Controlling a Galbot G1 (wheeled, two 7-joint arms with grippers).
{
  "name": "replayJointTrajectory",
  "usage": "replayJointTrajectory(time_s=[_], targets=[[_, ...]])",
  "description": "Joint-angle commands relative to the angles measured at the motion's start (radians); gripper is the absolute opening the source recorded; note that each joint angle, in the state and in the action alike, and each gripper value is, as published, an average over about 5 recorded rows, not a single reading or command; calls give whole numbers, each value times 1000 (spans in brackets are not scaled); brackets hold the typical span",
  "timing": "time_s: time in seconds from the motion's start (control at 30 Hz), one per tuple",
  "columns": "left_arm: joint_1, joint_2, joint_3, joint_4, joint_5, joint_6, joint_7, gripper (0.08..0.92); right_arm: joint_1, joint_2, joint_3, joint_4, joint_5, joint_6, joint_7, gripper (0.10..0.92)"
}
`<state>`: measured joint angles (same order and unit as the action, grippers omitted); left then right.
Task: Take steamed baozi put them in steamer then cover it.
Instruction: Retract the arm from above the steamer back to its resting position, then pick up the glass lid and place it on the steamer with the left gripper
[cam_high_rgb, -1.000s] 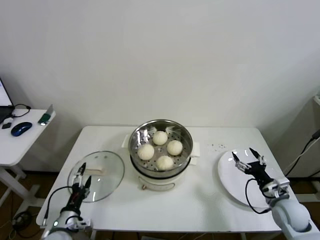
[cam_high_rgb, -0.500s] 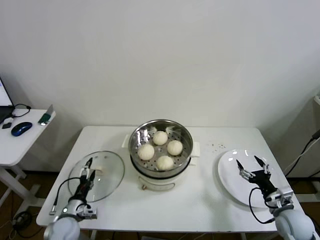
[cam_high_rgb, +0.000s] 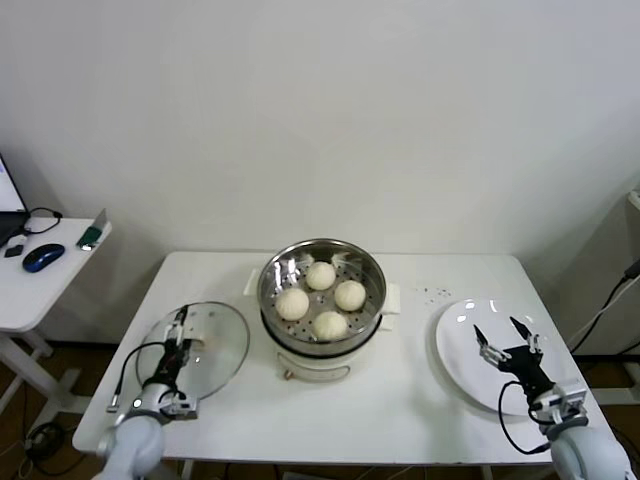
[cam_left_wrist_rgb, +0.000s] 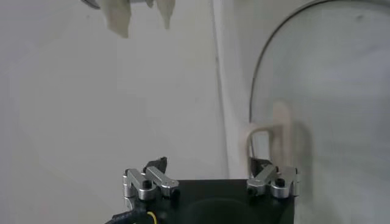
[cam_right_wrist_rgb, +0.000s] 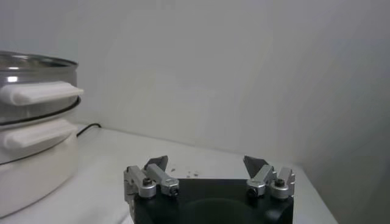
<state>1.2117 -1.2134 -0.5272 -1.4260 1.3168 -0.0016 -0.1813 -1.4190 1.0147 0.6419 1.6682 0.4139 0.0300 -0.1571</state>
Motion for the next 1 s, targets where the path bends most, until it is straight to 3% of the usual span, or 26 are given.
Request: replayJointTrajectory(time_s=[0.03,0.17,0.6,0.83,1.0], targets=[[-48,4,20,51,-25,-2,-17,817,-12,14,6,-5,-26,10,-17,823],[-43,-1,22,60,-28,-10,-18,741,-12,18,7,-7,-37,13,-25,823],[-29,1,17,41,-48,-5,-19,360,8,32,6,-32,-57,28,-26,823],[44,38,10,-112,-98,80,-21,170,17,25,4,-42,-60,33,-34,823],[127,80,-1,-260,-118,203,-43,142,28,8,-1,-46,-64,36,-44,823]])
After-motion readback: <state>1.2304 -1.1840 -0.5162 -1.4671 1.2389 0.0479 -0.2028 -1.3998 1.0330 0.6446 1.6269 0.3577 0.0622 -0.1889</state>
